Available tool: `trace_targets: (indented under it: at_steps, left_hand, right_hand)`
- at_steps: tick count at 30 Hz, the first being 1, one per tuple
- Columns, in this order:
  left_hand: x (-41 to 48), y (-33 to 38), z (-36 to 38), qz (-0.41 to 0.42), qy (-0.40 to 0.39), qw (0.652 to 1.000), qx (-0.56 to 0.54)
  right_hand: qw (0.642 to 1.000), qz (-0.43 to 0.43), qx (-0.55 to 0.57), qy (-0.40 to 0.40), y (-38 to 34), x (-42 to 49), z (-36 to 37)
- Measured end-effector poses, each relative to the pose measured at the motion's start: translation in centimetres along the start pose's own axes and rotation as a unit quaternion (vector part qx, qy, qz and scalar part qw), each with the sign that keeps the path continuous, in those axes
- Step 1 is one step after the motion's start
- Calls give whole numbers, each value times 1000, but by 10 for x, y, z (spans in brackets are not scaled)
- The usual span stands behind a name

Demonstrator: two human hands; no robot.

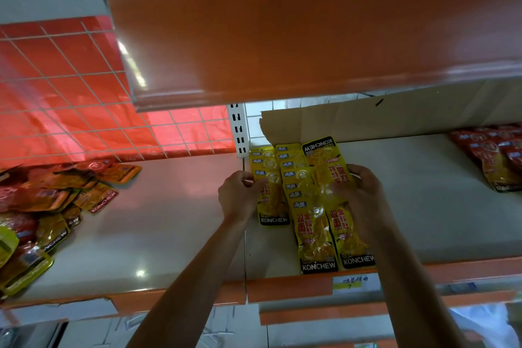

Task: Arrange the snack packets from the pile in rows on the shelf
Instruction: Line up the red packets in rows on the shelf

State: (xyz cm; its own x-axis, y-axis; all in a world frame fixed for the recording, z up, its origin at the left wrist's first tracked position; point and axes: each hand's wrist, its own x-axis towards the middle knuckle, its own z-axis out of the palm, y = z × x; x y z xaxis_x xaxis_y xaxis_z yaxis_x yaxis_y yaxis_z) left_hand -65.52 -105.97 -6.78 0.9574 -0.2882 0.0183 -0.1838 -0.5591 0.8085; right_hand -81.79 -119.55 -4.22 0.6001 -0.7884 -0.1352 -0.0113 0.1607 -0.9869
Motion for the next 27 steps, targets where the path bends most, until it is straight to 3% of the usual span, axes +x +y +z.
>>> trace_targets:
  at_steps: [4,11,18,24,27]
  left_hand:
    - [2,-2,1,-7,-3,1000,5]
    - [2,-2,-2,-11,-9,999,45]
    - [-8,-2,-15,72,16,997,-32]
    - [-25,9,-23,71,-173,966,-179]
    - [-26,2,-24,20,-189,961,-201]
  right_hand:
    - [999,-17,-41,-9,4,2,2]
    - [999,-36,-20,-11,-3,0,12]
    - [999,-24,-39,-12,-10,5,31]
    - [989,-56,-136,-32,-6,6,59]
    - [982,-53,-177,-44,-3,7,67]
